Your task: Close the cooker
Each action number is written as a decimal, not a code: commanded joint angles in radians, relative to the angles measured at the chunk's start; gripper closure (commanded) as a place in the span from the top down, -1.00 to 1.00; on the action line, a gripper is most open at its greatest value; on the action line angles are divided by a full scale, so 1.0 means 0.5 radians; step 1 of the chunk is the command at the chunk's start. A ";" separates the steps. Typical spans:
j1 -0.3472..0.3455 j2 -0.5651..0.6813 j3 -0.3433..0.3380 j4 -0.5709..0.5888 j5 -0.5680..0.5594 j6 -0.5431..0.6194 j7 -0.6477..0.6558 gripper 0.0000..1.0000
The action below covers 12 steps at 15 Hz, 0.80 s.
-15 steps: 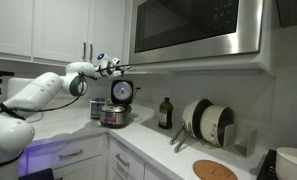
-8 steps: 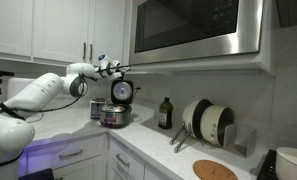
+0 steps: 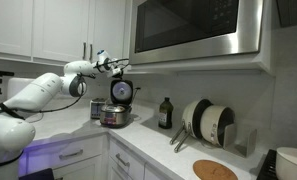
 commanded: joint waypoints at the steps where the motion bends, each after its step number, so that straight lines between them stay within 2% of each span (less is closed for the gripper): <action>1: 0.053 -0.004 0.005 0.200 0.023 -0.395 -0.194 -1.00; 6: 0.114 0.003 -0.017 0.365 0.041 -0.737 -0.350 -1.00; 7: 0.106 -0.110 0.006 0.174 0.009 -0.682 -0.336 -1.00; 10: 0.113 -0.089 0.002 0.203 0.005 -0.607 -0.337 -1.00; 12: 0.114 -0.054 -0.002 0.241 0.005 -0.460 -0.278 -1.00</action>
